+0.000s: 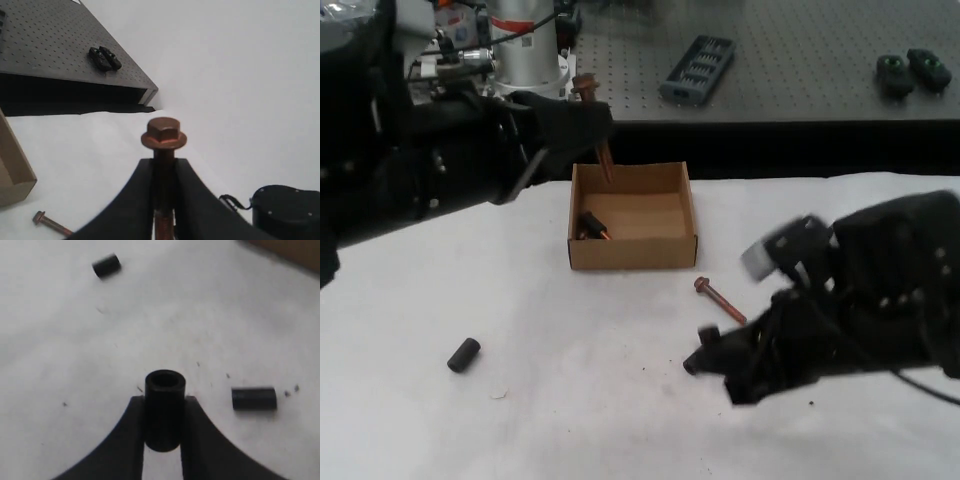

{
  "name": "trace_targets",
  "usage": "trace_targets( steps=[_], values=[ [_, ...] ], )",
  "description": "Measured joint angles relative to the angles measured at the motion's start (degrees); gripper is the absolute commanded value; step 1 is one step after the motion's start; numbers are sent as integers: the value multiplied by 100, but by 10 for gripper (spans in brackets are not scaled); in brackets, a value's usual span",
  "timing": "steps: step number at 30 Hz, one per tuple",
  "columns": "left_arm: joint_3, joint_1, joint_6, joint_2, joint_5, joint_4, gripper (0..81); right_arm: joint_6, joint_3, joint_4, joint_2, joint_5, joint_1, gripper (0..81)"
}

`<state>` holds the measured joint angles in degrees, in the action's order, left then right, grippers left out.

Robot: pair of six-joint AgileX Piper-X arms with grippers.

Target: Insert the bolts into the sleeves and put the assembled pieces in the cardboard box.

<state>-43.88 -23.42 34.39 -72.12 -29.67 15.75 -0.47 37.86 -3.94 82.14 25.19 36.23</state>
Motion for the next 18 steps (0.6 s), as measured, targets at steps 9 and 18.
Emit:
trace_targets(
  steps=[9,18],
  values=[
    [0,0,11,-201,179,207,6,487,0,1456,0,1818,-428,43],
    [0,0,-60,-370,-519,254,6,601,0,1499,0,2468,-428,43]
  ],
)
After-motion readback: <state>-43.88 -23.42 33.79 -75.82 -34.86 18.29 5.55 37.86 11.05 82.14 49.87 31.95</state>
